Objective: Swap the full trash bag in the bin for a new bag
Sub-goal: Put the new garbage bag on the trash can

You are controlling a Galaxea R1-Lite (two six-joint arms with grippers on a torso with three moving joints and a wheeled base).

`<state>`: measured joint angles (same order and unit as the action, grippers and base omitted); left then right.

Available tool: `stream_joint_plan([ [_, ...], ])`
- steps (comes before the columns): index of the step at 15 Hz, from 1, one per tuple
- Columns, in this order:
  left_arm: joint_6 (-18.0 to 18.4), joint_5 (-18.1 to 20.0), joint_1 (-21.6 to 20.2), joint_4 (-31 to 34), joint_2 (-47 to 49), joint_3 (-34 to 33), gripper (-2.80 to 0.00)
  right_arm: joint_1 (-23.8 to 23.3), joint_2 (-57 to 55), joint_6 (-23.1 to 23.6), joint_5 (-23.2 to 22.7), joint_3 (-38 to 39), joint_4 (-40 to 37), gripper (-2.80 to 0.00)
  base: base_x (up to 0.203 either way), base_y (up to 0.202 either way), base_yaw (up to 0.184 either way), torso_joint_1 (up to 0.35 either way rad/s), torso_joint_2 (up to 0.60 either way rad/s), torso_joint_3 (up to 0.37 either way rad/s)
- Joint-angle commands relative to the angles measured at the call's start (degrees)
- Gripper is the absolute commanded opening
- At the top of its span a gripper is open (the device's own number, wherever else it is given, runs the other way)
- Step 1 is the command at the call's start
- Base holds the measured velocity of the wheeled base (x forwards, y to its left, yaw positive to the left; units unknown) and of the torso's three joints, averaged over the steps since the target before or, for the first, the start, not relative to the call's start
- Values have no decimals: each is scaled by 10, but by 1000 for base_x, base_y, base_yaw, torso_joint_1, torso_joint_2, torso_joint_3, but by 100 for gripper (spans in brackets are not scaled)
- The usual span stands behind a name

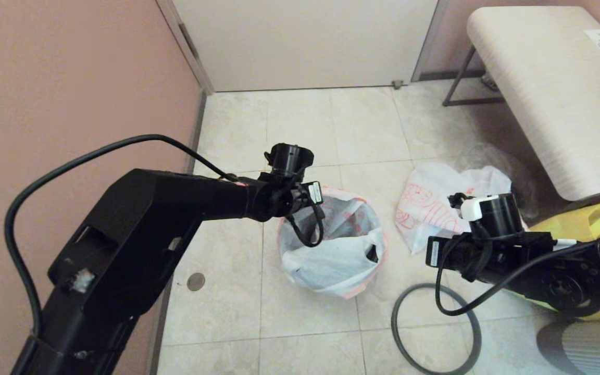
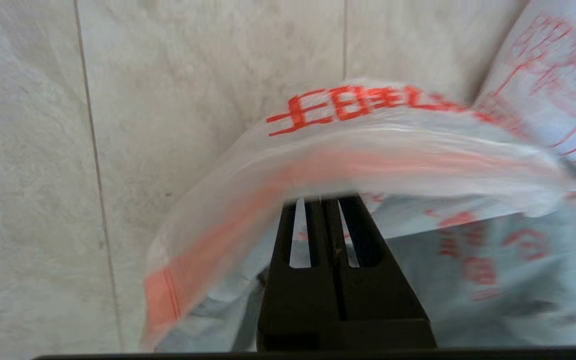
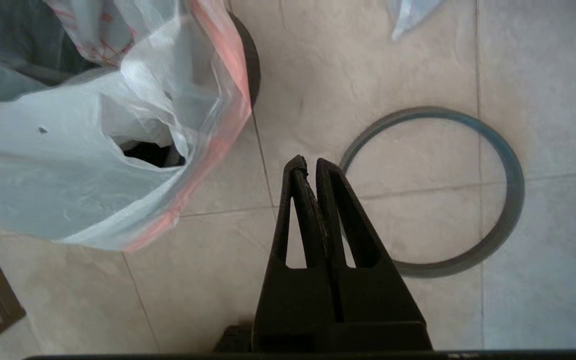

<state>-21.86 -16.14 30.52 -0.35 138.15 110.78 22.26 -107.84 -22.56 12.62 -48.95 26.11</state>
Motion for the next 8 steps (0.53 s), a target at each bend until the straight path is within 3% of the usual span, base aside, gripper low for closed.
stream_joint_plan([
  [1, -3, -1, 1, -1, -11, -1, -280, 1, -19, -1, 1, 4, 8, -280, 0, 0, 0, 0, 0, 0],
  [4, -1, 2, -3, -6, 15, 0, -280, 3, -24, -1, 1, 6, 16, -280, 0, 0, 0, 0, 0, 0],
  [8, -1, 2, -18, -62, 49, 2, -280, 60, 26, -14, 2, 26, 39, -280, 0, 0, 0, 0, 0, 0],
])
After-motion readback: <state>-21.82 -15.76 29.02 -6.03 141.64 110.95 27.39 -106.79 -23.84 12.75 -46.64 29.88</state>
